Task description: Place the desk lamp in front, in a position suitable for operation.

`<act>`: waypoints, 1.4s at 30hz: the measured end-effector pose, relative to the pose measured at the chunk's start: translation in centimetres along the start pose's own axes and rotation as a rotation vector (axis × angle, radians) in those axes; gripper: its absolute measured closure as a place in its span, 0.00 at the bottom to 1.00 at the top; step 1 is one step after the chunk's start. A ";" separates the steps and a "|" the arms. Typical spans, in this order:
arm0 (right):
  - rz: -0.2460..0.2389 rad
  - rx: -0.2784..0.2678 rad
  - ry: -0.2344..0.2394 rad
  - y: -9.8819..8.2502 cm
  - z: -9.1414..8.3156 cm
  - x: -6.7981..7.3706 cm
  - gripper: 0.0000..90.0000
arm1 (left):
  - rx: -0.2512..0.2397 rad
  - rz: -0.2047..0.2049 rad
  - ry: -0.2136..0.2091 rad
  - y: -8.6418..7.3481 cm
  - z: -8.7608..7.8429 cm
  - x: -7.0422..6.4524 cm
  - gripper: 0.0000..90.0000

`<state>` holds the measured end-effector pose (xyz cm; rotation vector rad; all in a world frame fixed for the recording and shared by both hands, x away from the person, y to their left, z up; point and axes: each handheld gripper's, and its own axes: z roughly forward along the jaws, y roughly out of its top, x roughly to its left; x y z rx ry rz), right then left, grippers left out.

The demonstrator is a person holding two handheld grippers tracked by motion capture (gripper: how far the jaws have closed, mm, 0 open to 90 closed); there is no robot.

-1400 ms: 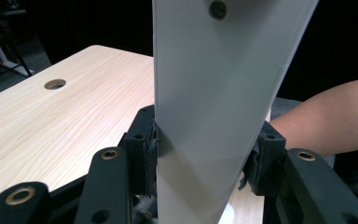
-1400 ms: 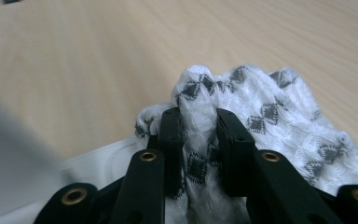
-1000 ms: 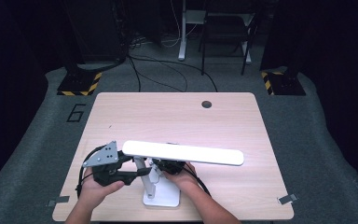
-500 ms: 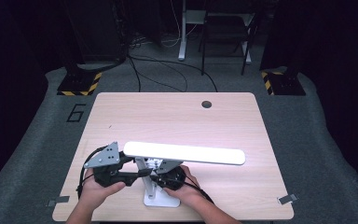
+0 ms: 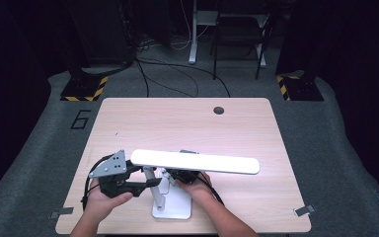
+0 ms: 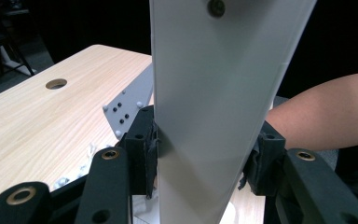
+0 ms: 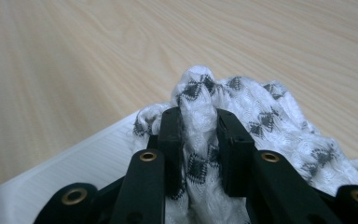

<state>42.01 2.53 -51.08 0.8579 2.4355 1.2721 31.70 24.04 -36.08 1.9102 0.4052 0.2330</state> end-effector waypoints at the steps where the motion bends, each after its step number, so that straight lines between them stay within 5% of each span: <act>1: 0.004 0.000 -0.023 0.0 -0.1 -0.1 0.82 | 0.003 0.000 0.000 0.0 0.0 0.0 0.60; 2: 0.001 0.029 -0.063 -0.1 -0.1 -0.2 0.82 | 0.003 0.001 0.002 0.0 0.0 0.0 0.60; 5: 0.047 0.030 -0.063 -0.3 -0.4 -0.8 0.82 | 0.000 0.001 0.002 0.0 0.0 -0.1 0.60; 11: 0.041 0.043 -0.054 -0.7 -1.8 -0.6 0.82 | -0.003 0.011 0.032 0.1 0.3 -0.3 0.60; 16: 0.005 0.045 -0.007 -1.9 -3.4 0.8 0.81 | -0.004 0.015 0.035 0.1 0.3 -0.2 0.60; 17: -0.033 0.049 0.006 -2.6 -4.0 1.6 0.81 | -0.006 0.016 0.045 0.1 0.4 -0.2 0.60; 22: -0.019 0.036 0.067 -4.0 -5.4 3.0 0.81 | -0.004 0.014 0.054 0.2 0.5 -0.3 0.61; 26: -0.065 0.026 0.056 -5.1 -6.2 4.4 0.81 | -0.003 0.016 0.045 0.1 0.4 -0.3 0.60; 27: -0.099 0.022 0.053 -5.2 -6.3 4.4 0.81 | -0.006 0.015 0.040 0.1 0.4 -0.2 0.60; 34: -0.043 0.010 0.043 -5.0 -5.9 2.8 0.82 | -0.009 0.004 0.024 0.1 0.4 0.0 0.60; 42: -0.042 0.022 0.015 -4.5 -5.4 2.2 0.81 | -0.006 -0.008 -0.005 0.1 0.2 0.3 0.58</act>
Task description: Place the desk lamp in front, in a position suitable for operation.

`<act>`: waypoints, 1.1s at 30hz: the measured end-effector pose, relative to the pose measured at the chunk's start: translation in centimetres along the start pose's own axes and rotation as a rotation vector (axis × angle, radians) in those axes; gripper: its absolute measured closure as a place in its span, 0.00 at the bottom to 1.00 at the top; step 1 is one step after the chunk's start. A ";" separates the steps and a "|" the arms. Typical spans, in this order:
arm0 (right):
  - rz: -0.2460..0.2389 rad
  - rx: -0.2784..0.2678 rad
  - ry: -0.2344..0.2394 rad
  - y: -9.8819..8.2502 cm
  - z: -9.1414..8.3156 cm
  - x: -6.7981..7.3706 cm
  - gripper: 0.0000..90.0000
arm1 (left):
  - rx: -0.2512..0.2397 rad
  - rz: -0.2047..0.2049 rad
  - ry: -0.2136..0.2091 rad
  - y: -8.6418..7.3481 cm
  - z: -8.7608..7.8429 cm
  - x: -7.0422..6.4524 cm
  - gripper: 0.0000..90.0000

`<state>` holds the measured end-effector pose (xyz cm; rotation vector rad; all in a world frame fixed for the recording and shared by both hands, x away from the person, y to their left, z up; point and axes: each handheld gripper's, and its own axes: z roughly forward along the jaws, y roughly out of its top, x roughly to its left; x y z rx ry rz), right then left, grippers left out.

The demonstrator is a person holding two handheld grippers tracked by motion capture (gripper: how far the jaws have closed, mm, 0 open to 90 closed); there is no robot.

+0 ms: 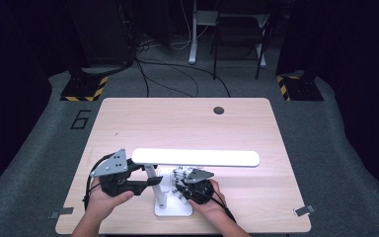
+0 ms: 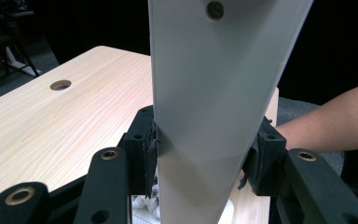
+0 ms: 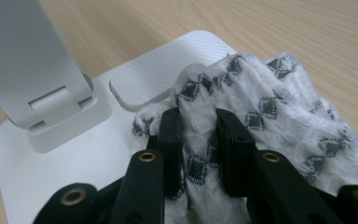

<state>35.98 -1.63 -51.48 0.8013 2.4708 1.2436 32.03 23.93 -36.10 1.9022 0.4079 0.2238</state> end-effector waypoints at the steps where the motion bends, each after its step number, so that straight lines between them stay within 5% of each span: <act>1: -0.003 -0.001 0.001 0.0 0.0 0.0 0.81 | -0.005 -0.008 -0.015 0.0 0.0 0.1 0.58; 11: 0.021 0.004 0.008 0.5 0.5 -0.7 0.81 | -0.008 -0.028 -0.046 -0.2 -0.2 0.7 0.56; 20: 0.056 0.022 -0.013 1.4 1.1 -1.3 0.80 | -0.007 -0.002 -0.033 -0.2 -0.1 0.5 0.58; 33: 0.168 0.033 -0.044 4.3 4.9 -5.0 0.80 | -0.016 -0.004 -0.031 -0.3 0.1 0.4 0.58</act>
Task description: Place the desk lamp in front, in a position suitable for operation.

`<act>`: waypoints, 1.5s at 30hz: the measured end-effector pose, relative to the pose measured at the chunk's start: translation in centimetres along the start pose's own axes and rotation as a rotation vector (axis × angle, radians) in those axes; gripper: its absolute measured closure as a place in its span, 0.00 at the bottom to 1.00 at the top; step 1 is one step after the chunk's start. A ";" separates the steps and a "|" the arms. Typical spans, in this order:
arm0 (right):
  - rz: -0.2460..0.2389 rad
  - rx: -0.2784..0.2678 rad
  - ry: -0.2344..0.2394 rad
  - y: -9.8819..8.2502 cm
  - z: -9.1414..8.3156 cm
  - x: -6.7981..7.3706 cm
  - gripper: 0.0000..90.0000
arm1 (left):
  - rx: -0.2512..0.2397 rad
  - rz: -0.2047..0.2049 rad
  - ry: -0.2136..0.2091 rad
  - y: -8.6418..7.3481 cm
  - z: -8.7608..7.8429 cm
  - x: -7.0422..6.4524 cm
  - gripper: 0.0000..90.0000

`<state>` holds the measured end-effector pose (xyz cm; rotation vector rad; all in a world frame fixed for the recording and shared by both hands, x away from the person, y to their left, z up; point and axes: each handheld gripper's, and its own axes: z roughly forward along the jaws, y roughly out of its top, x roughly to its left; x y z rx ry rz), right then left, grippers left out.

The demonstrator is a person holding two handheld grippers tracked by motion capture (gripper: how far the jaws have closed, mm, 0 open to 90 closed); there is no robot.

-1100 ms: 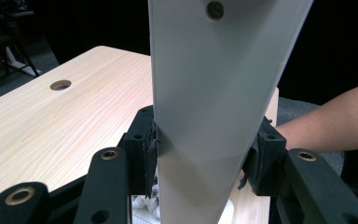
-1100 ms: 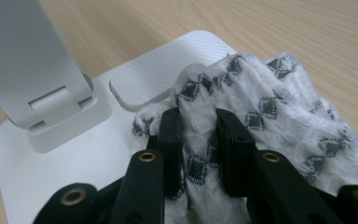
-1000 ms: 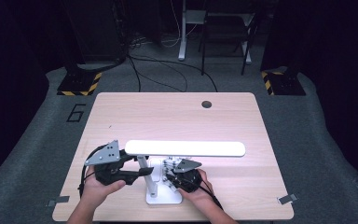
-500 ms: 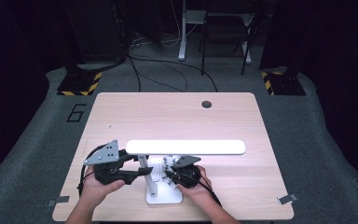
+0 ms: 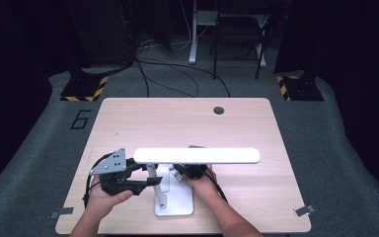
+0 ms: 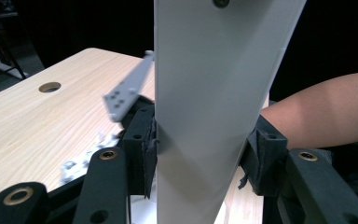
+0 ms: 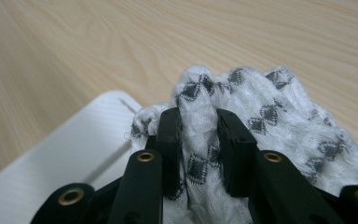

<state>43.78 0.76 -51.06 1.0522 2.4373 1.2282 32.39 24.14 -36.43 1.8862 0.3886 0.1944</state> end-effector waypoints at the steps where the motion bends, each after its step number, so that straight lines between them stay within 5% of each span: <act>1: -0.009 0.003 0.003 0.4 0.4 0.0 0.80 | 0.001 0.003 0.002 0.0 0.0 0.0 0.58; 4: -0.045 0.024 0.003 1.8 2.0 0.7 0.80 | 0.003 -0.001 -0.005 0.0 0.0 0.0 0.58; 10: -0.021 0.081 0.005 2.9 3.5 1.5 0.78 | -0.002 -0.009 -0.042 -0.5 0.3 0.6 0.56; 12: -0.046 0.105 -0.045 2.8 4.2 1.0 0.76 | 0.020 -0.004 -0.052 -0.8 0.5 0.8 0.56; 14: -0.006 0.089 -0.038 2.8 4.3 0.6 0.76 | 0.022 0.003 -0.051 -1.1 0.7 0.8 0.55; 18: -0.033 0.100 -0.071 3.2 4.5 1.3 0.76 | 0.023 0.009 -0.056 -1.2 0.8 0.8 0.56; 21: -0.016 0.104 -0.006 3.3 4.7 1.7 0.77 | 0.039 0.008 -0.066 -1.4 1.1 1.0 0.55; 24: -0.047 0.086 0.005 3.2 5.1 2.1 0.79 | 0.045 0.015 -0.057 -1.5 1.3 0.7 0.57; 32: -0.089 0.118 0.006 3.0 4.3 1.1 0.82 | 0.047 0.023 -0.015 -1.6 1.2 0.5 0.58; 34: -0.111 0.132 -0.025 2.5 3.2 0.2 0.82 | 0.051 0.027 -0.009 -1.6 1.2 0.4 0.58; 41: -0.089 0.155 -0.083 0.8 0.2 -3.0 0.83 | 0.058 0.019 -0.008 -1.5 1.3 0.3 0.58; 45: -0.072 0.152 -0.092 0.5 -0.3 -3.5 0.83 | 0.057 0.014 -0.018 -1.5 1.4 0.3 0.58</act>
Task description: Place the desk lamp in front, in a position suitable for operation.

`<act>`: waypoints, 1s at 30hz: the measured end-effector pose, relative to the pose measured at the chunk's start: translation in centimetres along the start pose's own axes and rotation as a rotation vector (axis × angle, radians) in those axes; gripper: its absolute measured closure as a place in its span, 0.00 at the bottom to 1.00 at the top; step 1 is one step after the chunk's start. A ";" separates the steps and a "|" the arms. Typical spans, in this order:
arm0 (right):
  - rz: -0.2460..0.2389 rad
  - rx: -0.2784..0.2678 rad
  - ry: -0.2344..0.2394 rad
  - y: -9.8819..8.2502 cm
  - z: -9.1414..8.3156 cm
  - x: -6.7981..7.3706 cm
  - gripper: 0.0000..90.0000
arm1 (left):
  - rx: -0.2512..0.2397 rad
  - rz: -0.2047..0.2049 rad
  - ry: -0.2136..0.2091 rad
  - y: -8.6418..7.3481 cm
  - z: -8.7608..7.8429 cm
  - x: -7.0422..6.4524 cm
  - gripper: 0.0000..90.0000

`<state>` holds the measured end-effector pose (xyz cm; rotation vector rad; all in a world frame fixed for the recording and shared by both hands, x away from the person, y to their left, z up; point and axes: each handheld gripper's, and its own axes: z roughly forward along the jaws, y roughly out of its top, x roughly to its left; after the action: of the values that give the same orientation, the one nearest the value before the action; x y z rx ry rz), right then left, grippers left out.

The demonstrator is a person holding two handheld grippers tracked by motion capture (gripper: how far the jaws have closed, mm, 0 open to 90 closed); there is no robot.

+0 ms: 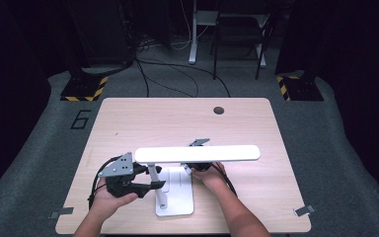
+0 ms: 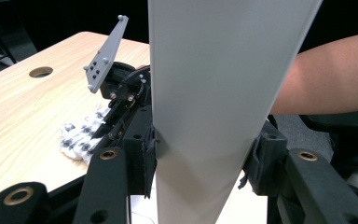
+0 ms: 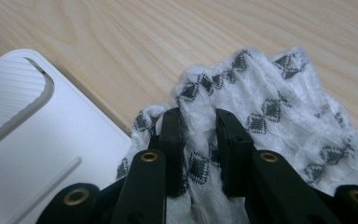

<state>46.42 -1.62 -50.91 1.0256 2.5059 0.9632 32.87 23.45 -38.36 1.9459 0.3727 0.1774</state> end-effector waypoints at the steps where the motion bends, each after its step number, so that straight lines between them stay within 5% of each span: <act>1: 0.009 0.010 -0.012 0.2 0.1 0.5 0.83 | -0.001 0.002 0.002 0.0 0.0 0.0 0.58; 8: 0.020 -0.012 0.052 1.9 1.9 2.6 0.84 | -0.003 -0.002 -0.003 -0.1 0.0 0.1 0.58; 11: -0.008 -0.018 0.072 3.6 3.3 5.0 0.84 | -0.007 -0.001 0.003 -0.1 -0.1 0.2 0.58; 16: -0.033 -0.016 0.084 4.7 4.2 6.6 0.83 | -0.001 0.002 0.006 0.0 0.1 -0.1 0.58; 22: -0.043 -0.008 0.082 4.1 3.8 5.5 0.83 | 0.003 0.001 0.032 0.0 0.0 -0.1 0.59; 30: 0.012 0.005 0.030 0.2 0.1 0.5 0.84 | 0.002 0.001 0.020 -0.1 0.1 -0.3 0.59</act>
<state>46.18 -1.11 -50.83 1.0358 2.5301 0.9834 32.64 23.29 -38.44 1.9473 0.3852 0.1969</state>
